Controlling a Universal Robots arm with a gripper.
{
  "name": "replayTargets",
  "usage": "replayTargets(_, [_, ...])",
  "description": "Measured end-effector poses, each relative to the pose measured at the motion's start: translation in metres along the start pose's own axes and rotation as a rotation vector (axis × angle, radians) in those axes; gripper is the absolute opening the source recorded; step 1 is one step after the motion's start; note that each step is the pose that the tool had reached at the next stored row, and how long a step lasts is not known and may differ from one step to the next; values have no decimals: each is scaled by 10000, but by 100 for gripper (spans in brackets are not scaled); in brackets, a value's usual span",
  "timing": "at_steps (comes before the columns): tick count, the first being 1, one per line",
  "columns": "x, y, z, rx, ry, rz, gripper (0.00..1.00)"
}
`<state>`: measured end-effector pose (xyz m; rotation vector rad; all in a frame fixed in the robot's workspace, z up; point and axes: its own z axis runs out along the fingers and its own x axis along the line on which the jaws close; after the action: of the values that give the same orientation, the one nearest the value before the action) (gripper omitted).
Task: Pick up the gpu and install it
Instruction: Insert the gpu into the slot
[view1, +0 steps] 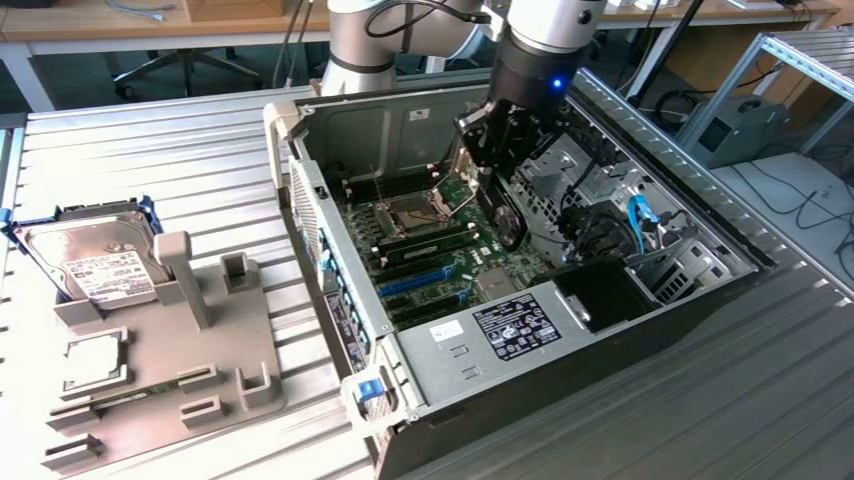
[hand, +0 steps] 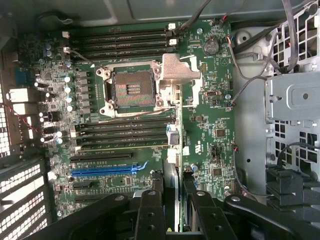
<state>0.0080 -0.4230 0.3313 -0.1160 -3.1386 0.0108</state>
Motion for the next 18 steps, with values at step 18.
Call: replayTargets(18, [0, 0, 0, 1, -9, -1360, 26])
